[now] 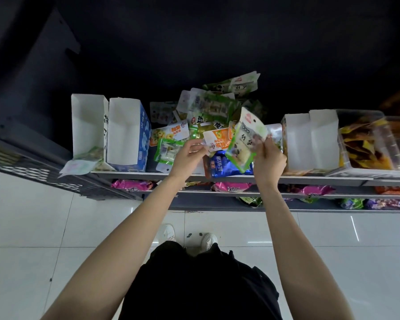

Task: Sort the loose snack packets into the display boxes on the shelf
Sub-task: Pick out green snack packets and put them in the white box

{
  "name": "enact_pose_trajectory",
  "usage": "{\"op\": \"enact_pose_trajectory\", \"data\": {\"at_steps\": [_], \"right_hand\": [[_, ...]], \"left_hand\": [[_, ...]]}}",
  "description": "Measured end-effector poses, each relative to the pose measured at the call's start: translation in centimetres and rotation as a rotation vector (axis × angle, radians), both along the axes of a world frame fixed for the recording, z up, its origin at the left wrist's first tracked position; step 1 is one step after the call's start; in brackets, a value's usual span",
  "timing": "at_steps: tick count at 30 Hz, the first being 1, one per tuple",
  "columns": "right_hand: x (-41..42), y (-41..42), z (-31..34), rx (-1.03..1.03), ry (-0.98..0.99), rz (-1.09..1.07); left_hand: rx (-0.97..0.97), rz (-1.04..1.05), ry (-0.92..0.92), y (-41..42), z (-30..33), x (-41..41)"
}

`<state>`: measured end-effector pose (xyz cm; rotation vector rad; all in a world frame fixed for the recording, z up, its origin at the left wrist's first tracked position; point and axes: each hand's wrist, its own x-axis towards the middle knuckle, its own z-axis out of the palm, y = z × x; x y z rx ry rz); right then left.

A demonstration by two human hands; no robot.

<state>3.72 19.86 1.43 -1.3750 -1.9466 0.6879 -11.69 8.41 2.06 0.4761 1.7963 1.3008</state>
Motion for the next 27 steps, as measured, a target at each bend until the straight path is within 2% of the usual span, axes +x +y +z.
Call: {"op": "enact_pose_trajectory", "data": {"at_steps": [4,7,10,13,16,19,22,24,27], "right_hand": [[-1.5,-2.2,2.8,-0.65,0.431,0.089],[-3.3,-4.9,4.5,-0.802,0.547,0.267],[-5.8,-6.7,5.4,-0.699,0.41,0.439],[-9.1,-8.0,5.9,-0.495,0.157,0.638],[-13.4,-10.0,6.3,-0.266,-0.031,0.803],[-17.4,-12.1,7.3,-0.083,0.076,0.783],[-20.7,-13.4,7.6,-0.143,0.253,0.721],[-22.5,-13.8,7.3,-0.094,0.215,0.68],[-25.2,-14.6,6.3,0.137,0.077,0.71]], "left_hand": [[0.03,-0.145,0.001,-2.5,1.7,-1.8],[-0.038,-0.209,0.073,-6.1,2.5,-3.4],[-0.062,-0.205,0.227,-10.7,3.3,-5.7],[-0.091,-0.222,0.535,-14.9,4.5,-8.8],[-0.103,-0.065,0.805,-17.5,5.2,-12.4],[-0.078,0.194,1.02,-19.0,4.6,-15.3],[-0.14,0.332,0.909,-21.2,3.3,-16.9],[-0.216,0.198,0.882,-22.7,2.2,-17.3],[-0.372,-0.108,1.02,-24.2,0.3,-18.0]]}}
